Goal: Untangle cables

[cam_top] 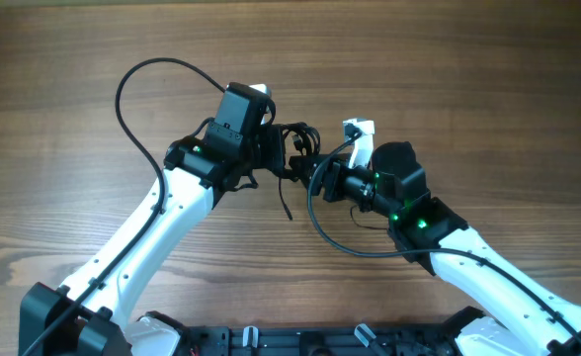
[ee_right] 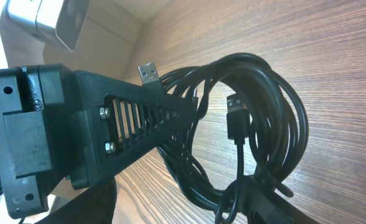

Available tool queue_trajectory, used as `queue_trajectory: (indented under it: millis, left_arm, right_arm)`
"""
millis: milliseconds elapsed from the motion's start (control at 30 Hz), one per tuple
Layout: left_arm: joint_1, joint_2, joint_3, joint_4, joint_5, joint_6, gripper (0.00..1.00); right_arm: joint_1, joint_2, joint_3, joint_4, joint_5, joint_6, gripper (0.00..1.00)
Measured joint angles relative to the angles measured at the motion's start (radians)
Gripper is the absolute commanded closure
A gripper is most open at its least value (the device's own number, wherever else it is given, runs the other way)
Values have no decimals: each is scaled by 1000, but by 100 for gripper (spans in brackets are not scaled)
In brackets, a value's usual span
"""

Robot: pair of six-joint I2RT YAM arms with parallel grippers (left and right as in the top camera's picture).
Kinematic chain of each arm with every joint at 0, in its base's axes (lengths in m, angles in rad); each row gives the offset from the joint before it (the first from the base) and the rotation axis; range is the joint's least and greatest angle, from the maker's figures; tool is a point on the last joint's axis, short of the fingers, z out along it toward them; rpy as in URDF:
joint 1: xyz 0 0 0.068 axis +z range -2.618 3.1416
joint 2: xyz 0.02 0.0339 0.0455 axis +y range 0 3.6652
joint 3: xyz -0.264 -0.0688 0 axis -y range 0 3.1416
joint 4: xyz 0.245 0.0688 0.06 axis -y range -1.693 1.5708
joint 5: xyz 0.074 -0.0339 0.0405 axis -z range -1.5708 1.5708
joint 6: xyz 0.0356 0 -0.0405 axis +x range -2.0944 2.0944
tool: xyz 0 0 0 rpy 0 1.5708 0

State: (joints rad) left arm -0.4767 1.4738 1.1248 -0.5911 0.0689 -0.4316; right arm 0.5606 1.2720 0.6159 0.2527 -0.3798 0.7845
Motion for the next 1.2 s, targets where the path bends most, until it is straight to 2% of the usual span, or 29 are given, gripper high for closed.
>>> queue_trajectory:
  millis: [100,167,500,567,700,800,933,1033,1200]
  left_arm:
    - [-18,0,0,0,3,0,96]
    - [-46,0,0,0,3,0,96]
    - [-80,5,0,13,8,0,96]
    - [-80,5,0,29,17,0,96]
    - [-82,5,-2,32,48,0,96]
    - [-88,10,-6,14,34,7,96]
    - [-106,14,-6,-23,-80,3,96]
    - [-113,14,-6,-23,-128,-58,96]
    - [-96,11,-5,-18,-177,-214,96]
  right_arm:
    - [0,45,0,18,14,3,39]
    - [0,83,0,22,19,3,45]
    - [5,117,4,-120,175,3,45]
    - [5,125,4,-122,195,-2,48]
    - [6,143,6,-124,207,-3,82]
    - [-4,143,10,-141,212,32,95]
    - [-24,93,15,-198,169,48,95]
    - [-51,45,15,-203,112,48,95]
    - [-97,35,0,60,-120,17,96]
